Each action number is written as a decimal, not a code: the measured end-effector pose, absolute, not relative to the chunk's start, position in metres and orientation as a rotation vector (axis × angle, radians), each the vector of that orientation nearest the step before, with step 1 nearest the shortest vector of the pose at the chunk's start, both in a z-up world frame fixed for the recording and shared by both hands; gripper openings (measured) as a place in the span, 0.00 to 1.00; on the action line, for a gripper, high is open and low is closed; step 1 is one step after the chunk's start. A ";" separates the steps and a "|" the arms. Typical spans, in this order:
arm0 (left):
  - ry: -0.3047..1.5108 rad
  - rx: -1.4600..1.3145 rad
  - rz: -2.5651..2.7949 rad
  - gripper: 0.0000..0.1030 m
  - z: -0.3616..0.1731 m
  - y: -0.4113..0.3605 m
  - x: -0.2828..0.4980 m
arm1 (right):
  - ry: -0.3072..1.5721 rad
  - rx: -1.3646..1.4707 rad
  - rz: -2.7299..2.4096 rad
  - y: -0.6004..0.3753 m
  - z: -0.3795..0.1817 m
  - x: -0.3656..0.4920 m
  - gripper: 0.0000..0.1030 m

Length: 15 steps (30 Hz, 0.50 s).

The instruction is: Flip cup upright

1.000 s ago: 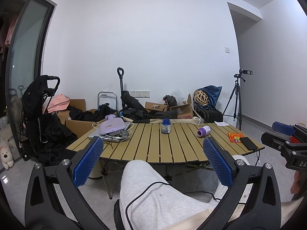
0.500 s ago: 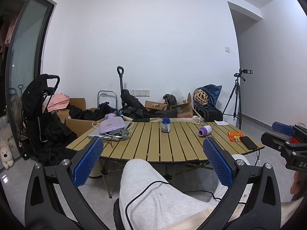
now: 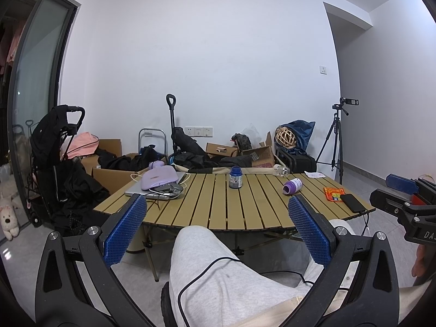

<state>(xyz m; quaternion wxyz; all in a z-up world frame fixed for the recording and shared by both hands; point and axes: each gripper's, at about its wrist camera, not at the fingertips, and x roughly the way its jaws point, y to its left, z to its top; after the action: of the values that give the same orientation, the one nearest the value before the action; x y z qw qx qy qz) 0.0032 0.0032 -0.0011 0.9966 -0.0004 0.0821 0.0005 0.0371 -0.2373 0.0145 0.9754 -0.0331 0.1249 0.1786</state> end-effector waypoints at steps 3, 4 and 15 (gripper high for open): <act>0.165 -0.001 0.001 1.00 -0.001 0.003 0.003 | 0.252 -0.067 0.360 -0.237 0.015 0.037 0.81; 0.165 -0.001 0.001 1.00 -0.001 0.003 0.003 | 0.252 -0.067 0.360 -0.237 0.015 0.037 0.81; 0.179 -0.032 -0.035 1.00 0.002 0.007 0.010 | 0.276 -0.055 0.381 -0.238 0.007 0.042 0.81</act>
<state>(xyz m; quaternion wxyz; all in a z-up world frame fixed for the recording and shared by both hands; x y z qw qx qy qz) 0.0100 0.0066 0.0020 0.9957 -0.0162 0.0894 -0.0174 0.0420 -0.2377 0.0067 0.9721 -0.0273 0.1369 0.1885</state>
